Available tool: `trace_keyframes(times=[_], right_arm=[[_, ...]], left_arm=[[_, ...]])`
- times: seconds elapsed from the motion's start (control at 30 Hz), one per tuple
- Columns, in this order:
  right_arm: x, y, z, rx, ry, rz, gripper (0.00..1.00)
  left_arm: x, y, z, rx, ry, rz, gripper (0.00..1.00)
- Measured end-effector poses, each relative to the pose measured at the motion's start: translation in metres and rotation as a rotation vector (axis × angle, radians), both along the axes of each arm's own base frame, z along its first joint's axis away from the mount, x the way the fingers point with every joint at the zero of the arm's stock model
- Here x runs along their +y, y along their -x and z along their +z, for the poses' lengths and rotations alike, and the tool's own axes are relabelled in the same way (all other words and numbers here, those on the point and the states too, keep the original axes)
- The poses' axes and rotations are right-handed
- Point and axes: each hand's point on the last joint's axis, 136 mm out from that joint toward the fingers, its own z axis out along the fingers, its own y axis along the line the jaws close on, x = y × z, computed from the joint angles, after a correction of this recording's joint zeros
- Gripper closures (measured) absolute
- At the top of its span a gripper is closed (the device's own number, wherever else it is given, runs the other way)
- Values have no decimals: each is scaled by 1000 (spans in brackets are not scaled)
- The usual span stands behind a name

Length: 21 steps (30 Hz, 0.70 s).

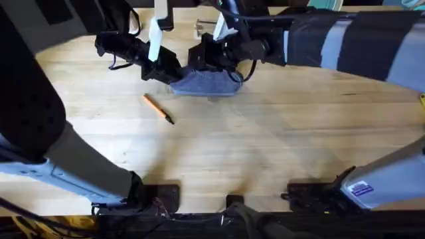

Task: Unzip the bag, pick up the pens from the table one at a time and place them inside, then zip the bag closed.

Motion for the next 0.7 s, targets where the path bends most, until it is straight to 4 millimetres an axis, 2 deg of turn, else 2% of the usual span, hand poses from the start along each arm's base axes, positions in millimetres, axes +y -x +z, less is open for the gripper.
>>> trace_keyframes(times=[0.37,0.7], right_arm=[[17,-8,-1,-24,-69,21,971],[28,3,-8,-10,-53,56,971]], left_arm=[[5,-2,-2,-3,-25,7,959],[8,0,-4,7,-38,11,959]])
